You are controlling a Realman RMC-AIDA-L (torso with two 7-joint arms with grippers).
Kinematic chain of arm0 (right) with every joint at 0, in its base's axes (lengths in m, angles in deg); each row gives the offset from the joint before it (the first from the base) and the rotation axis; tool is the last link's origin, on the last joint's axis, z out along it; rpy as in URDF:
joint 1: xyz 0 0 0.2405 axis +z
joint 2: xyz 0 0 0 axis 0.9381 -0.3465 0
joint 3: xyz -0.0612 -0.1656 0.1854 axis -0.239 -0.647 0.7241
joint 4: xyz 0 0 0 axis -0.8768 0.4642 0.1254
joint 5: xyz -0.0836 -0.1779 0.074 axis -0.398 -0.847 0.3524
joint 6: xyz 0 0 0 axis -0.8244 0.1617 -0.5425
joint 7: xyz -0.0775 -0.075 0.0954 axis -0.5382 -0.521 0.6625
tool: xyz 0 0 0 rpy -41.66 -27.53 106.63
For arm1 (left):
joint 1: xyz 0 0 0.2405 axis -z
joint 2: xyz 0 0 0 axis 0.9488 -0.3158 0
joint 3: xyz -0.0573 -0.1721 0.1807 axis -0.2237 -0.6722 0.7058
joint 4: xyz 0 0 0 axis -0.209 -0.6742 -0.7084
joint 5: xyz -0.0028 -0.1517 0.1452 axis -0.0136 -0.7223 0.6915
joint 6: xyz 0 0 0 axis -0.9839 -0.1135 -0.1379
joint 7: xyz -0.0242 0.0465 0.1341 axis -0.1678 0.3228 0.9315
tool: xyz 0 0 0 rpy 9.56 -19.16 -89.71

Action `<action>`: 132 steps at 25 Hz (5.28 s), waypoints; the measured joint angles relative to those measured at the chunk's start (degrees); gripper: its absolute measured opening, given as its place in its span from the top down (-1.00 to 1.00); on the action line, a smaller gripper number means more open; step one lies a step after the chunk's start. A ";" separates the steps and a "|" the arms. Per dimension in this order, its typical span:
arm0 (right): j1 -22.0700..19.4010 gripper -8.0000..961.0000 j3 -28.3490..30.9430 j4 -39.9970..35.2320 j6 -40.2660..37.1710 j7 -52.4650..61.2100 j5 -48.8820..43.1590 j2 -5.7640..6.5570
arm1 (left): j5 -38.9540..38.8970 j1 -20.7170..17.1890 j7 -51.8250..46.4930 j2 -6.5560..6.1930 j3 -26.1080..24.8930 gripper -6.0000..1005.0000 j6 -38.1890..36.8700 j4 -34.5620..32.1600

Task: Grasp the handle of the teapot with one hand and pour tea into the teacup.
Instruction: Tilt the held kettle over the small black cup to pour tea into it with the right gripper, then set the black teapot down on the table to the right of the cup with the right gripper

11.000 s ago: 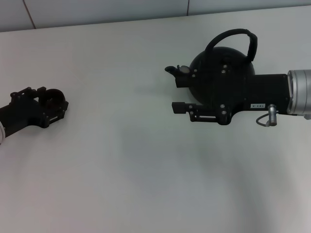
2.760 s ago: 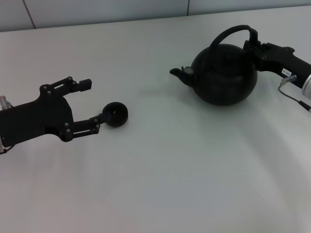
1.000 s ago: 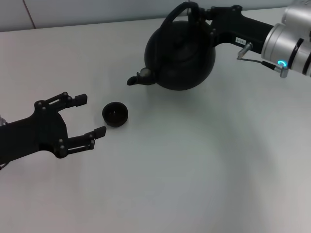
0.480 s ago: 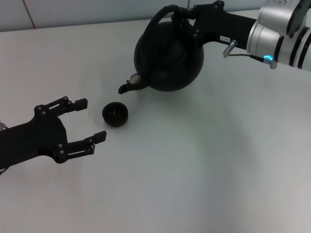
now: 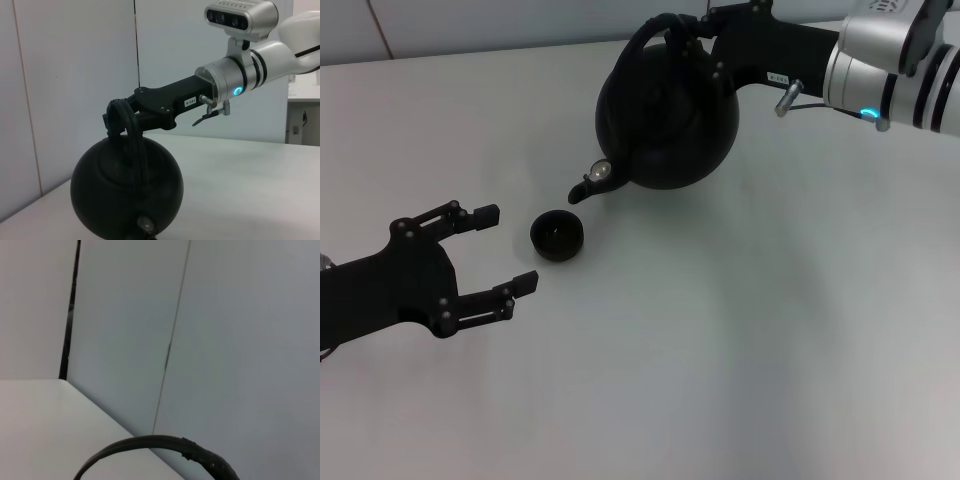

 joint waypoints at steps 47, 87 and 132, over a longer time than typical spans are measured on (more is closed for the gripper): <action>2.61 0.70 -6.83 -4.43 6.33 -0.40 -4.01 -0.01 | 0.00 -0.01 0.89 0.01 0.00 -0.66 0.59 0.60; -12.30 0.67 -5.03 2.50 3.66 -0.25 24.72 -0.10 | -0.37 0.74 0.70 0.01 0.00 -0.66 0.41 -0.10; -12.47 0.10 -4.00 6.65 5.10 -0.22 21.42 0.40 | -0.12 1.57 0.31 0.10 0.18 -0.66 0.30 -0.70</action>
